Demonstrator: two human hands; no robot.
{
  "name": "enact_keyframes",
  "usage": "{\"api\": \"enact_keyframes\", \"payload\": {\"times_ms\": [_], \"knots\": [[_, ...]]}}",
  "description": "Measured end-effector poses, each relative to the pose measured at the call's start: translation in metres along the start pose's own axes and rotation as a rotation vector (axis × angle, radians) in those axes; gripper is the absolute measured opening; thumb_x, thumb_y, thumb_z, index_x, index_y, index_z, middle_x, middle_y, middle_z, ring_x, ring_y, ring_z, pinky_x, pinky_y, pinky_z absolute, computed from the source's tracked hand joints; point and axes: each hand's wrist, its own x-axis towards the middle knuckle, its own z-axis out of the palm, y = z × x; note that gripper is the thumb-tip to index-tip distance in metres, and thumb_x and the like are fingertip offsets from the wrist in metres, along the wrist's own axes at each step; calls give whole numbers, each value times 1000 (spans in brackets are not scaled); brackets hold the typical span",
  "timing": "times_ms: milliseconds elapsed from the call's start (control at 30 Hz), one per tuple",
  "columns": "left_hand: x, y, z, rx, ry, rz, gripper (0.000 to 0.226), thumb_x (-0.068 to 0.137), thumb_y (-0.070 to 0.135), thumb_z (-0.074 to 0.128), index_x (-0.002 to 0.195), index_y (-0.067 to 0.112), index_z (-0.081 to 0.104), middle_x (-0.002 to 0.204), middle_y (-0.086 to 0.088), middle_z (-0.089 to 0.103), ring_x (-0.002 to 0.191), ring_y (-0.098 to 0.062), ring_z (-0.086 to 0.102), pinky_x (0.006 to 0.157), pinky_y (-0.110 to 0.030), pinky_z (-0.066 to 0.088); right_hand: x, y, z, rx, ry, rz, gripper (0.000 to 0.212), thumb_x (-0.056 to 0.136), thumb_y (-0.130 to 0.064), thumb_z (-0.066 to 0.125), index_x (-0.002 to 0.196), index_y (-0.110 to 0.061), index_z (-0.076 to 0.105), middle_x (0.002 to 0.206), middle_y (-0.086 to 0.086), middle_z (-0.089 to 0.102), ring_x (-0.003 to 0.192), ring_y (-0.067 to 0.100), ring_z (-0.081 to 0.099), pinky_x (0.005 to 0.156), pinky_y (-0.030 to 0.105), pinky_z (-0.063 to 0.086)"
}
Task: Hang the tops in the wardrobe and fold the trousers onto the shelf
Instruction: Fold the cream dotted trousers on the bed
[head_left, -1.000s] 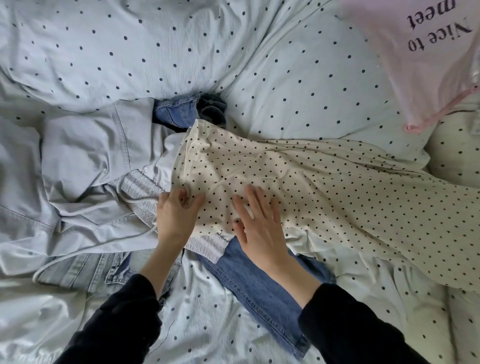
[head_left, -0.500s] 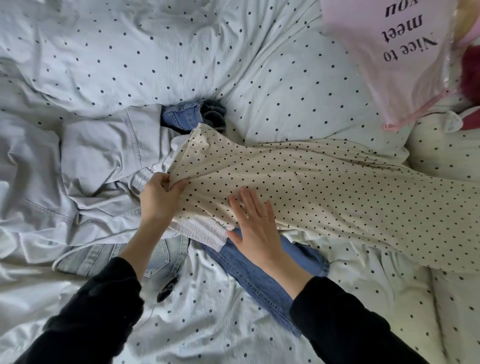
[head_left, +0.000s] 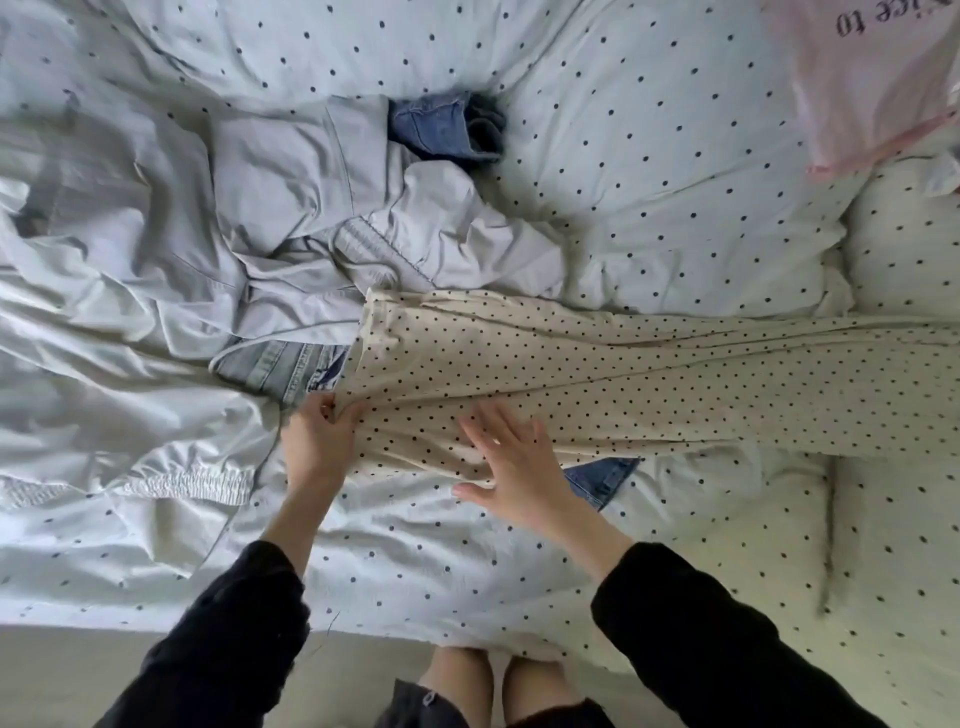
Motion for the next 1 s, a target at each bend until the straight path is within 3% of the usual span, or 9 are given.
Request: {"api": "enact_keyframes", "payload": {"times_ms": [67, 133, 233, 333, 500, 600, 700, 800, 1000], "knots": [[-2, -22, 5, 21, -52, -20, 34, 84, 28, 66, 102, 0, 58, 78, -2, 59, 57, -12, 52, 45, -17, 38, 5, 0, 3, -39, -50, -9, 80, 84, -70, 20, 150, -26, 12, 159, 0, 5, 147, 21, 3, 116, 55, 7], [0, -32, 15, 15, -99, -3, 32, 84, 29, 66, 100, 3, 58, 80, 0, 61, 58, -5, 52, 49, -14, 35, 21, 7, -2, -30, 45, 10, 80, 84, -67, 9, 149, -22, 20, 158, 3, 15, 146, 22, 10, 116, 55, 6], [4, -46, 31, -47, -146, -31, 37, 84, 32, 66, 106, 3, 56, 95, -4, 65, 75, -15, 59, 66, -23, 44, 57, 14, -12, -22, 264, -50, 51, 95, -42, 38, 138, -16, 46, 144, 11, 44, 134, 30, 38, 108, 57, 24], [-5, -50, 40, -121, -144, -76, 56, 78, 33, 72, 119, 6, 45, 103, -2, 58, 95, -20, 56, 80, -33, 46, 96, 10, -23, -140, 398, -131, 36, 88, -26, 61, 121, -12, 61, 123, 13, 60, 112, 32, 56, 93, 52, 40], [-16, -80, 52, -179, -209, -111, 73, 70, 36, 79, 122, 2, 40, 104, -4, 58, 95, -21, 55, 83, -35, 47, 146, -24, -20, -346, 230, -252, 52, 86, -36, 63, 129, -11, 51, 135, 11, 49, 124, 29, 44, 104, 57, 27], [-19, -90, 57, -42, -298, -172, 59, 68, 53, 74, 99, 11, 47, 98, -1, 57, 97, -20, 51, 93, -42, 43, 160, -36, -18, -464, 140, -191, 61, 89, -36, 58, 139, -12, 35, 145, 10, 35, 131, 27, 35, 108, 54, 21], [-12, -94, 56, -29, -276, -190, 34, 78, 30, 74, 85, 5, 52, 82, -9, 59, 81, -25, 55, 75, -36, 47, 169, -46, -22, -510, 150, -174, 49, 88, -16, 54, 135, -12, 40, 141, 13, 37, 126, 29, 40, 103, 49, 25], [-12, -89, 47, -134, -326, -187, 26, 82, 21, 71, 72, 3, 56, 57, -2, 49, 52, -13, 39, 48, -22, 29, 172, -51, -29, -533, 136, -239, 31, 89, -9, 48, 119, -11, 55, 129, 12, 50, 118, 27, 47, 103, 44, 25], [-8, -85, 13, -236, -358, -155, 23, 82, 18, 68, 74, 2, 54, 58, 2, 43, 51, -10, 36, 43, -15, 27, 186, -62, -72, -192, 320, -49, 20, 94, -21, 50, 106, -9, 59, 95, 8, 67, 96, 25, 61, 98, 39, 33]]}}
